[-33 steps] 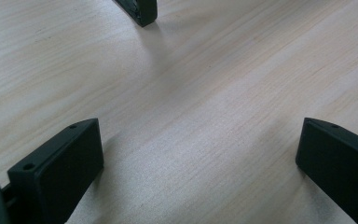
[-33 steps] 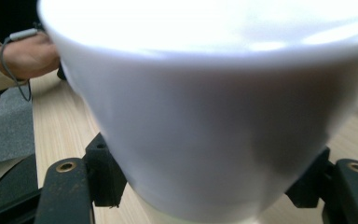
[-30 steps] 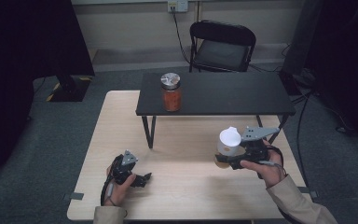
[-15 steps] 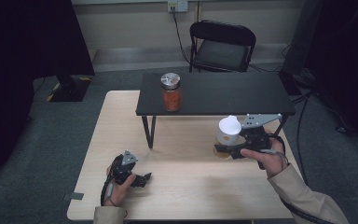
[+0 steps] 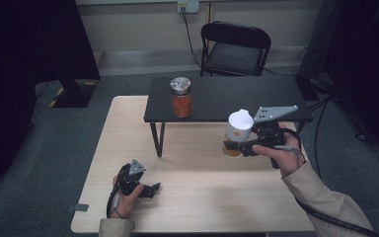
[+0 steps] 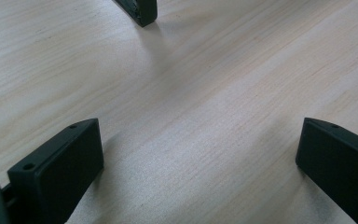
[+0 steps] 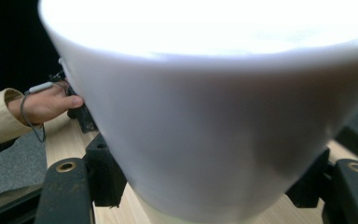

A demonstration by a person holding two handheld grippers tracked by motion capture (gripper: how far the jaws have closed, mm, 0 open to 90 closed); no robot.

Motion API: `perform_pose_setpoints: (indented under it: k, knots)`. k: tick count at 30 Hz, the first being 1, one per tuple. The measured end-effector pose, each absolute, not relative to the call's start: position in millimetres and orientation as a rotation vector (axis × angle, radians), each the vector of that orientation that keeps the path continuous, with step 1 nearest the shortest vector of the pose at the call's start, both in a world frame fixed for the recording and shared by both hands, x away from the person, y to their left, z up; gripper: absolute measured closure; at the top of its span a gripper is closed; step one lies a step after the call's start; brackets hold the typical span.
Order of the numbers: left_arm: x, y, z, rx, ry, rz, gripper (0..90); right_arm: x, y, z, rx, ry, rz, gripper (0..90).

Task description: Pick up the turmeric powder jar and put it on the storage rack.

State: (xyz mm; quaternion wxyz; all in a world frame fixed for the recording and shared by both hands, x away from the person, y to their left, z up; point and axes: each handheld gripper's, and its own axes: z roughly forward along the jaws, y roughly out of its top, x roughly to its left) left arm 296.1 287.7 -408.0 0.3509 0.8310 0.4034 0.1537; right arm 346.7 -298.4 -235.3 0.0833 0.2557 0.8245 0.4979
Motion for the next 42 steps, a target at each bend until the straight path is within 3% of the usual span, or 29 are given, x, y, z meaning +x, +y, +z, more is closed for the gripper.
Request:
perform_pose_setpoints:
  k: [22,42]
  knots:
    - [296.1,287.8,-408.0,2.152,1.044,0.398,0.0,373.1,-278.5,-189.2,0.767,2.446,1.458,29.9]
    - [296.1,287.8,-408.0,2.151,1.044,0.397,0.0,397.8,-270.7,-173.4,0.854,2.38,1.418,29.9]
